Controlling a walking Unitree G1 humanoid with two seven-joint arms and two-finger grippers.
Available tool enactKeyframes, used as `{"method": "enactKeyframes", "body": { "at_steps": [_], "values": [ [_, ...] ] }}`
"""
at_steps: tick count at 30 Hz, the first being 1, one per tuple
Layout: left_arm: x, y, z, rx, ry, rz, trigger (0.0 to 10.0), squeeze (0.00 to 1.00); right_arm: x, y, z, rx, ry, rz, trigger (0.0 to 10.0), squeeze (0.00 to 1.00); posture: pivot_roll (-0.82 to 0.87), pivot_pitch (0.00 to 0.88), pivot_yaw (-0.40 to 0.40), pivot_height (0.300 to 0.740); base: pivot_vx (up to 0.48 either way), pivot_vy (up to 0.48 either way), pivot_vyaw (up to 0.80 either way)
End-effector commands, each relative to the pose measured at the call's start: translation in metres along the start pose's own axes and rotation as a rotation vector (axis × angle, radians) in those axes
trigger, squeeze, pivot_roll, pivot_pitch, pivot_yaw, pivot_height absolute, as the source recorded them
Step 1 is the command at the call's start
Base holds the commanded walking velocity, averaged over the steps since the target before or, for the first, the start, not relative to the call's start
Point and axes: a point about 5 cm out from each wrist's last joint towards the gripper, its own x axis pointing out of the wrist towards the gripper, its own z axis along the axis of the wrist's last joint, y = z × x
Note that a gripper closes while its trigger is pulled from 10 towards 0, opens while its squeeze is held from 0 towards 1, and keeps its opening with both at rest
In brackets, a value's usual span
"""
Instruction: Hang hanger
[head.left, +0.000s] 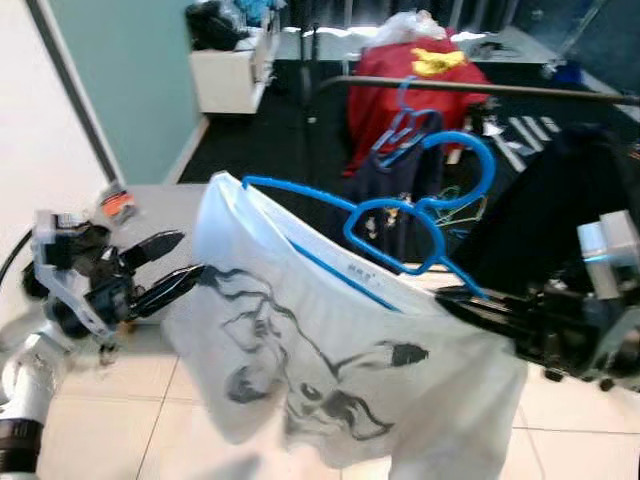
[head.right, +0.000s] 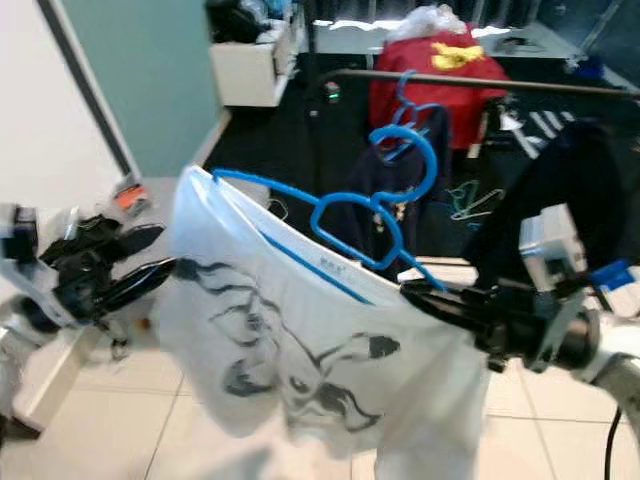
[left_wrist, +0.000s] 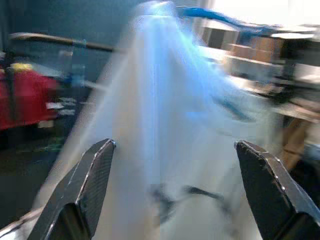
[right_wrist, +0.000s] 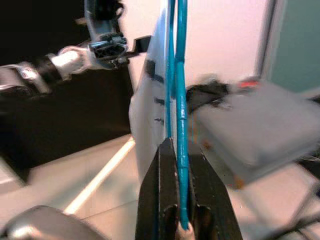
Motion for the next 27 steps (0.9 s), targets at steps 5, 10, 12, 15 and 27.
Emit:
{"method": "enactKeyframes", "body": {
  "at_steps": [5,10,12,15,27],
  "values": [
    [-0.003,-0.012,0.022,-0.004,-0.026,-0.160,10.0,0.00,-0.007,0.007,0.017,-0.009,-0.056,0.085,0.0,0.00,-0.08,0.061,-0.008,0.740,0.000,0.000,0.79],
    [-0.001,-0.013,0.034,0.021,-0.067,-0.188,10.0,0.00,-0.009,0.008,0.019,-0.006,-0.066,0.103,0.0,0.00,-0.08,0.061,-0.006,0.740,0.000,0.000,0.79],
    [0.003,-0.015,0.033,0.027,-0.060,-0.191,10.0,0.00,-0.008,0.009,0.020,-0.004,-0.073,0.115,0.0,0.00,-0.08,0.062,-0.006,0.740,0.000,0.000,0.79],
    [0.017,-0.010,0.026,0.087,-0.017,-0.121,10.0,0.00,-0.004,0.013,0.023,0.003,-0.088,0.158,0.0,0.00,-0.08,0.060,-0.009,0.740,0.000,0.000,0.79],
    [0.029,0.012,0.034,0.184,-0.117,0.088,10.0,0.00,-0.003,0.013,0.030,-0.010,-0.102,0.165,0.0,0.00,-0.08,0.061,-0.004,0.740,0.000,0.000,0.76]
  ]
}}
